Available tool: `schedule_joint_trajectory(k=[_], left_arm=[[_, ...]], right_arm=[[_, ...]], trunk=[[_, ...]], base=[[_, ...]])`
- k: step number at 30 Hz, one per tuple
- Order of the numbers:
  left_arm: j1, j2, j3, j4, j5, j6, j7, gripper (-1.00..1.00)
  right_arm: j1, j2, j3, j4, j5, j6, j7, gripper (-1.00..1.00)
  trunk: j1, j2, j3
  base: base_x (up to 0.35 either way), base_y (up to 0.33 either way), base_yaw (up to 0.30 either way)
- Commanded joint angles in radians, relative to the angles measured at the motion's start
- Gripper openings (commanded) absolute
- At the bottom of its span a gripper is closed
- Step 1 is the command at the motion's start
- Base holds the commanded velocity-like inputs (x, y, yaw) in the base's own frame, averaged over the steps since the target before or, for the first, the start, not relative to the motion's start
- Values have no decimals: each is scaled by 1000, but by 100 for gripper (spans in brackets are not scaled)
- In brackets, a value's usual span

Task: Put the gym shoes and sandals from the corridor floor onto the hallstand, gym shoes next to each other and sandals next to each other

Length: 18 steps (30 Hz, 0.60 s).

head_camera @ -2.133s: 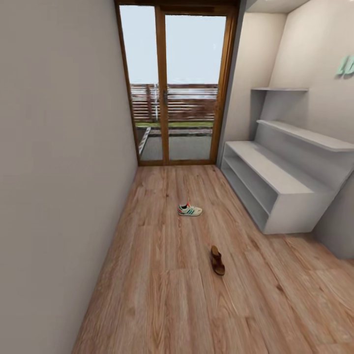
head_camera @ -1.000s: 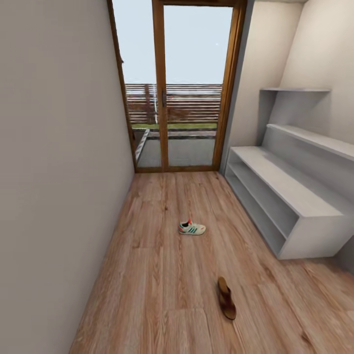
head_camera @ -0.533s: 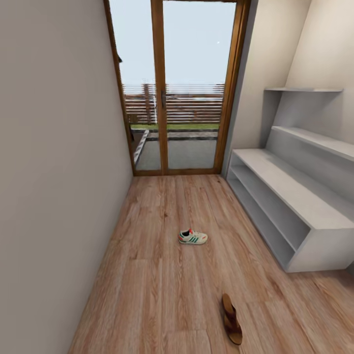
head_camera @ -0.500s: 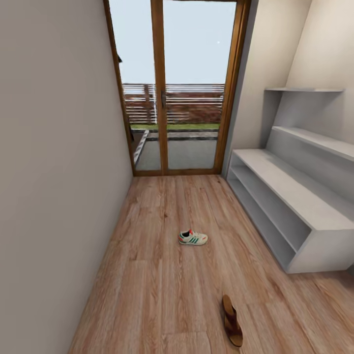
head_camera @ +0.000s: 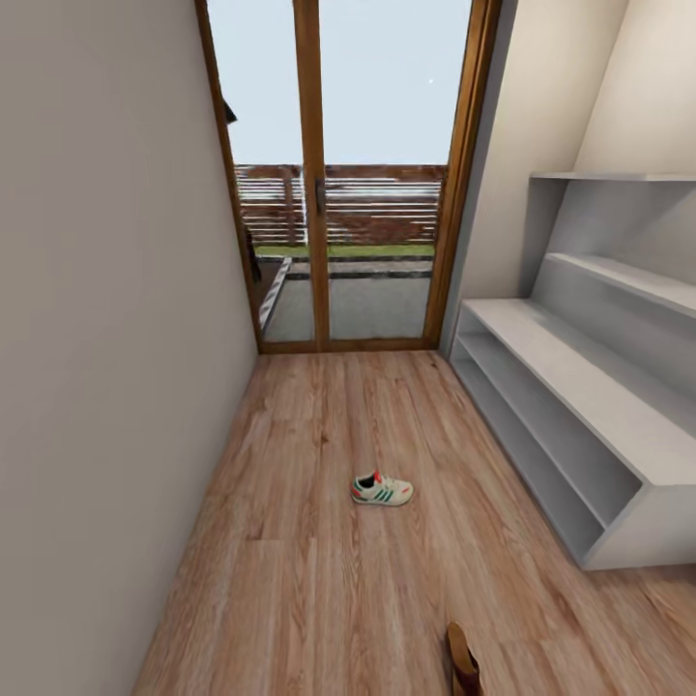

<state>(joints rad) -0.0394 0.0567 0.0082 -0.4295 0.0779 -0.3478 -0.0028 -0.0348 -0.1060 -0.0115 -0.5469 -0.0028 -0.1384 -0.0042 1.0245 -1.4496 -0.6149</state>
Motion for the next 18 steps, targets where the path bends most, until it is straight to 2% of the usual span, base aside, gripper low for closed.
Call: schedule_joint_trajectory(k=[1, 18], left_arm=[[0, 0, -2, 0, 8, -3, 0, 100], [0, -2, -2, 0, 8, -3, 0, 100]], right_arm=[[0, 0, -1, 1, 0, -3, 0, 100], [-1, 0, -1, 1, 0, -3, 0, 100]], trunk=[[1, 0, -1], [1, 0, -1]], base=[[336, 0, 0], [336, 80, 0]])
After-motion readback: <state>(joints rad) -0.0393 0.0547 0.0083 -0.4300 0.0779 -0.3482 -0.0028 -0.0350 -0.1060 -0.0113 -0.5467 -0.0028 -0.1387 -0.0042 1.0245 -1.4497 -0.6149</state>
